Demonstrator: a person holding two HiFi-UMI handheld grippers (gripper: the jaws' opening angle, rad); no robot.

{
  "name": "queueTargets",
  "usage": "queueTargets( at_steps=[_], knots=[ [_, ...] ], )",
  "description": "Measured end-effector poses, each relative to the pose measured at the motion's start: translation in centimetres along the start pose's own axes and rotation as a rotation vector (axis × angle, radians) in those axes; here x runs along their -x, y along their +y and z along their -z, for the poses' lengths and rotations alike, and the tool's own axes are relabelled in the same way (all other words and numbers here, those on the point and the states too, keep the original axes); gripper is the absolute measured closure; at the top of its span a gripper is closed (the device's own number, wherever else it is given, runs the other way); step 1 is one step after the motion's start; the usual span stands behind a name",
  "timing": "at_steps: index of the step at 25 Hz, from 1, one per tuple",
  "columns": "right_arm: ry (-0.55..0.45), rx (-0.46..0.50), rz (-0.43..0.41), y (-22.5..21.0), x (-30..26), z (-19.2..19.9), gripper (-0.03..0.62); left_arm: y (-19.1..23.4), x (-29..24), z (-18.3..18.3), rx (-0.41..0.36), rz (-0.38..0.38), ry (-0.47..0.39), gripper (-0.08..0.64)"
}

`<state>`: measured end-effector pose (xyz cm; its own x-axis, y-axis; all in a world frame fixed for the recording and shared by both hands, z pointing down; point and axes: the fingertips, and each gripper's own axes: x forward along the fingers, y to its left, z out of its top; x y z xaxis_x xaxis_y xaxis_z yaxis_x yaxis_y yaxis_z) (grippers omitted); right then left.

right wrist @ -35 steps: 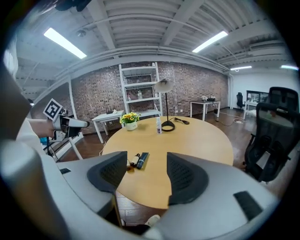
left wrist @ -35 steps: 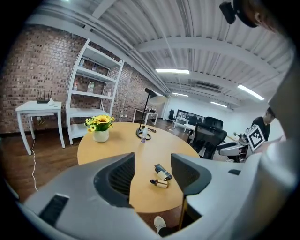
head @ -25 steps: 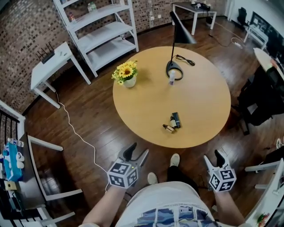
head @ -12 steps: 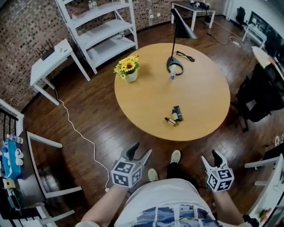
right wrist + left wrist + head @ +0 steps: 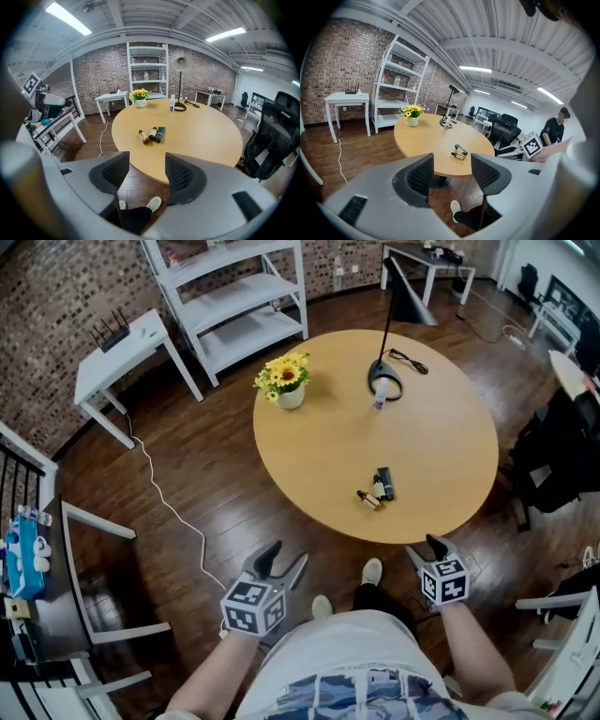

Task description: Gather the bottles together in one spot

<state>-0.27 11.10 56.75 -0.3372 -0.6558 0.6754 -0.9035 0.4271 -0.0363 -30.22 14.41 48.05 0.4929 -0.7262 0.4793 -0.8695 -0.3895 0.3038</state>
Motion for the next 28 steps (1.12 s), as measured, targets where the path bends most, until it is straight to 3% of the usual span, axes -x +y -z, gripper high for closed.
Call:
queueTargets(
  at_steps=[10, 15, 19, 20, 23, 25, 27, 28],
  knots=[
    [0.144, 0.146, -0.062, -3.8, -14.7, -2.8, 0.334, 1.5, -2.6, -0.9, 0.074, -0.094, 0.068, 0.319],
    [0.223, 0.298, -0.105, -4.5, -19.8, -2.6, 0.339, 1.2, -6.2, -1.8, 0.1, -0.122, 0.116, 0.319],
    [0.256, 0.334, -0.225, -4.4, -20.7, -2.3, 0.37, 0.2, -9.4, -3.2, 0.105, -0.127, 0.141, 0.319],
    [0.265, 0.341, -0.243, -4.9, -20.5, -2.1, 0.436, -0.1, -10.3, -3.5, 0.105, -0.126, 0.146, 0.319],
    [0.298, 0.349, -0.22, -7.9, -19.4, -1.1, 0.467, -0.9, -12.5, -4.5, 0.108, -0.12, 0.155, 0.319],
    [0.305, 0.331, -0.222, -9.5, -18.5, -0.5, 0.455, -1.3, -13.9, -5.2, 0.106, -0.118, 0.162, 0.319],
    [0.271, 0.349, -0.24, -10.0, -17.9, -1.3, 0.364, -1.7, -15.4, -5.7, 0.101, -0.117, 0.171, 0.319],
    [0.245, 0.373, -0.252, -9.8, -18.0, -2.0, 0.36, -1.9, -16.1, -6.0, 0.098, -0.117, 0.176, 0.319]
  ],
)
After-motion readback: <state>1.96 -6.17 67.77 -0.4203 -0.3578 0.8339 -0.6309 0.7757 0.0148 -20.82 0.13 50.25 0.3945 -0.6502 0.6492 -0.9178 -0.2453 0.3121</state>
